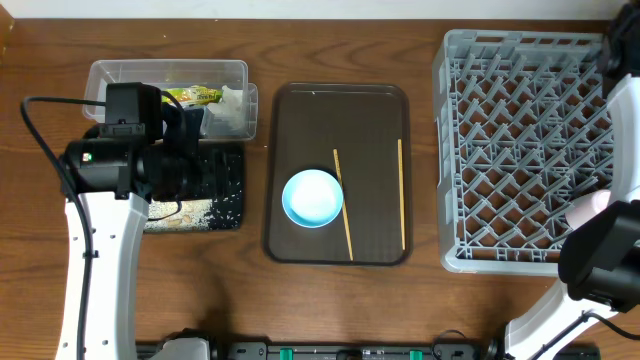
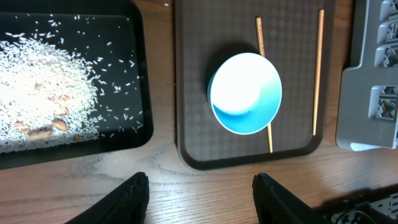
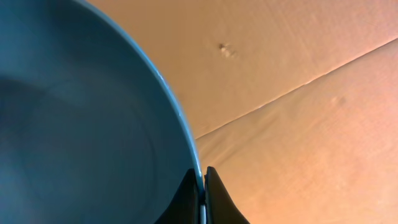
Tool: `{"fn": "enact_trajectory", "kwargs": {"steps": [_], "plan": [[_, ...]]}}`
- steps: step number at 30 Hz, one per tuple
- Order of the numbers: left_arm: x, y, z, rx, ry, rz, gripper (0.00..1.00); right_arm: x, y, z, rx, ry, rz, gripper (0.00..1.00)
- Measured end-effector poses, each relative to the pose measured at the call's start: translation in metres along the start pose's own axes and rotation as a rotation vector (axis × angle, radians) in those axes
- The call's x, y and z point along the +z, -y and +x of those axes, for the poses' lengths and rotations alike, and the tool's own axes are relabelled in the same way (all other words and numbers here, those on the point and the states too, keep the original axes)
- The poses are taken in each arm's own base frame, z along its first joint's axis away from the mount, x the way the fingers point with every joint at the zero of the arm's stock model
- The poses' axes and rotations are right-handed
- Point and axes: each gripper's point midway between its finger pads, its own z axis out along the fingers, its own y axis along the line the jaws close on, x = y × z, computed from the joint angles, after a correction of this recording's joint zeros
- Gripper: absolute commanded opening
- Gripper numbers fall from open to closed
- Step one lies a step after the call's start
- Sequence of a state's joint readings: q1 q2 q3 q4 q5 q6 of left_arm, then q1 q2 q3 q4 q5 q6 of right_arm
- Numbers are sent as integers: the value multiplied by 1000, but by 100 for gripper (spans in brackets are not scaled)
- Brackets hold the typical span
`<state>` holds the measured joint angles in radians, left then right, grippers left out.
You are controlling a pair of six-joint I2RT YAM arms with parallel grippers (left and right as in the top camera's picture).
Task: Sort waste into correct bins and load items into the dishwasher rack
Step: 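Carry the teal plate into the dish rack with the right gripper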
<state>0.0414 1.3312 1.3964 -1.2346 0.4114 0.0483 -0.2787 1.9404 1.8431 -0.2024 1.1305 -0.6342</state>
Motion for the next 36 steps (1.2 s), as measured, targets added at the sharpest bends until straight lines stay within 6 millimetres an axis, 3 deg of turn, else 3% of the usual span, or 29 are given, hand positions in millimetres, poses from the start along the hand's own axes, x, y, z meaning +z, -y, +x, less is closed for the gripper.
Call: {"fn": "enact_trajectory", "kwargs": {"steps": [6, 16, 20, 30, 36], "plan": [[0, 0, 0, 0, 0, 0, 57, 7, -4, -8, -86, 43, -25, 1], [0, 0, 0, 0, -1, 0, 57, 28, -60, 3, -274, 51, -100, 1], [0, 0, 0, 0, -1, 0, 57, 30, -73, 5, -304, 54, -118, 1], [0, 0, 0, 0, 0, 0, 57, 31, -90, 21, -347, 36, -137, 1], [0, 0, 0, 0, 0, 0, 57, 18, -103, 27, -313, 20, -153, 1]]}}
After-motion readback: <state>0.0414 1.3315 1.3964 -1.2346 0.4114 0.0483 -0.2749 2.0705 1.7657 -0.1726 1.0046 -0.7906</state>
